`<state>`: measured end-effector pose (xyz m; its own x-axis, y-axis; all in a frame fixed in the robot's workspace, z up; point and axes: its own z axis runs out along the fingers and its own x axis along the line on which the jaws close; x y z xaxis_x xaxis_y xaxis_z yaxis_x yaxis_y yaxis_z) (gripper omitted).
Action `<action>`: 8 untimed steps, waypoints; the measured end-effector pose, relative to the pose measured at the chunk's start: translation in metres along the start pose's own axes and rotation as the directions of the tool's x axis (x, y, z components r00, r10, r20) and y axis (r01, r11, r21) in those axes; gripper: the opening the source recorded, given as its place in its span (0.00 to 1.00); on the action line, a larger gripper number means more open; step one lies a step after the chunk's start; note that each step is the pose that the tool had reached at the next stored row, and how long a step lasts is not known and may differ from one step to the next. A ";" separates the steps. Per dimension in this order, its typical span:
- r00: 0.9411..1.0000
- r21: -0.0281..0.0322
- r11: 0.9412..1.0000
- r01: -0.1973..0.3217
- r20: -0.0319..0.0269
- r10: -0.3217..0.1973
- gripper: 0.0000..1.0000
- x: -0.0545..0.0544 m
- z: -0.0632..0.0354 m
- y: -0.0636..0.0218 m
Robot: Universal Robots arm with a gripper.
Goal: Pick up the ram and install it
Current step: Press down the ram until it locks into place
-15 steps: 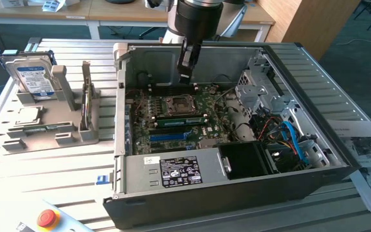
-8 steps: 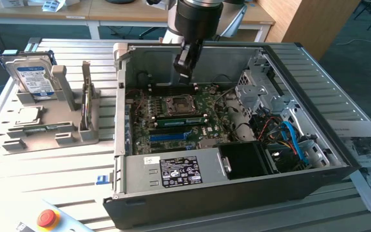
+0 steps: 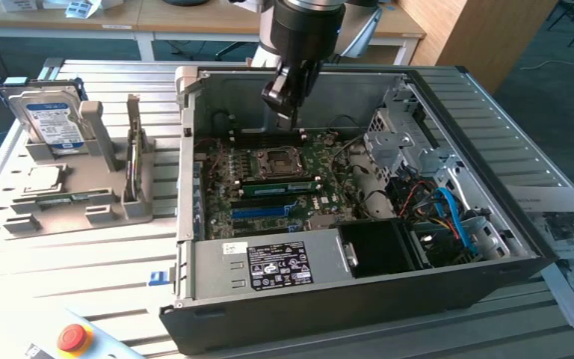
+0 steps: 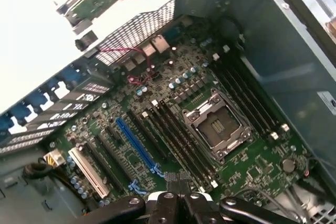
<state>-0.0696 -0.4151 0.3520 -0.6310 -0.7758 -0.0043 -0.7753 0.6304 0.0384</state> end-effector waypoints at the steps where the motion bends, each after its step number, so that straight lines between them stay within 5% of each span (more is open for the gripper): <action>1: 1.000 0.000 1.000 -0.018 0.001 0.018 0.10 0.000 0.0000 0.0000; 8: 0.989 0.000 0.989 -0.146 0.006 0.146 0.10 0.000 0.0003 0.0000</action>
<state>-0.0696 -0.4151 0.3517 -0.7372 -0.6756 -0.0042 -0.6752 0.7366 0.0383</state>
